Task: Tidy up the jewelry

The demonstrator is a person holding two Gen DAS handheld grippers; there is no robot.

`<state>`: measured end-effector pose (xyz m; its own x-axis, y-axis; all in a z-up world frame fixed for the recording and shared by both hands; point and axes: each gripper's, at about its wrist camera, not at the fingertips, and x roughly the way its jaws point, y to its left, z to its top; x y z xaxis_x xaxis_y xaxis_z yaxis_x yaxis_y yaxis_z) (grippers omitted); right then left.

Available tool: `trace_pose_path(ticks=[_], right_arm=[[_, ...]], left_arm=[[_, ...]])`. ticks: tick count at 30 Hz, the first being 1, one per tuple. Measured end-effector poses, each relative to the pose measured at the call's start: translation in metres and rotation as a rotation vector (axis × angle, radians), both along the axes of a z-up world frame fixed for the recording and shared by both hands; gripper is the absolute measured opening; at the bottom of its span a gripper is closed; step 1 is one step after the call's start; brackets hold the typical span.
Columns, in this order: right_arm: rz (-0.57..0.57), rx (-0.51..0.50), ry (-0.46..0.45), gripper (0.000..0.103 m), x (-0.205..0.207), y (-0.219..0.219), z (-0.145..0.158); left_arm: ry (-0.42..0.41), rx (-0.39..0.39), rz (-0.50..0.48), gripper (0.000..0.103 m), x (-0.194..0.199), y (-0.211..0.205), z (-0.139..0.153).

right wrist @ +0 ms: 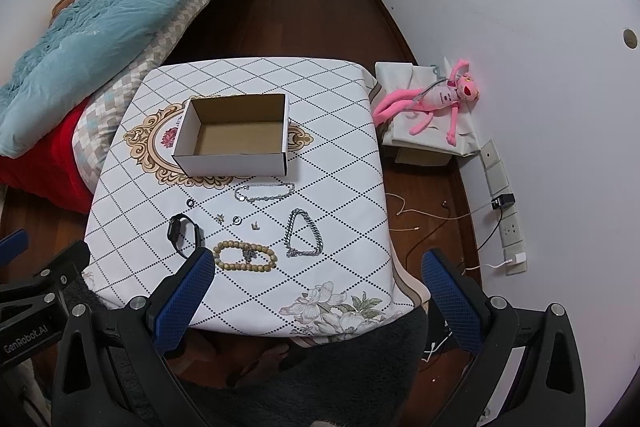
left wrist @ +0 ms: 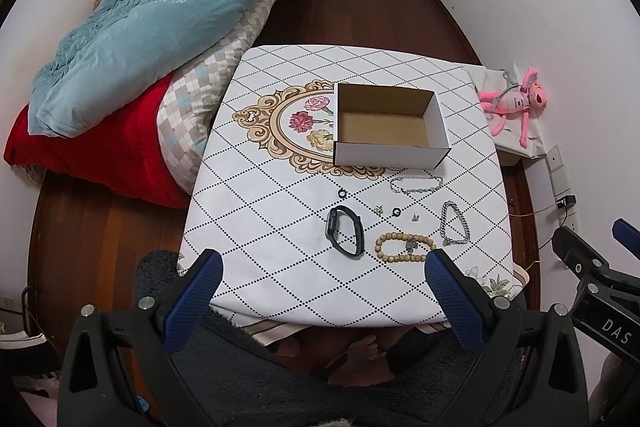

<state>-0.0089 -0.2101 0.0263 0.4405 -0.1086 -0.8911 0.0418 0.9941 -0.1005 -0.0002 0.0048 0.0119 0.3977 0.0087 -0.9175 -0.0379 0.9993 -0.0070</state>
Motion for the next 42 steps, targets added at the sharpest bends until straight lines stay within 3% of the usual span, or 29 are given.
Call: trace_pose_path(ticks=[42], right_arm=[[0.005,0.003,-0.008,0.103,0.001,0.004,0.009]], left_arm=[[-0.018,-0.019,-0.01,0.103,-0.003,-0.005,0.012]])
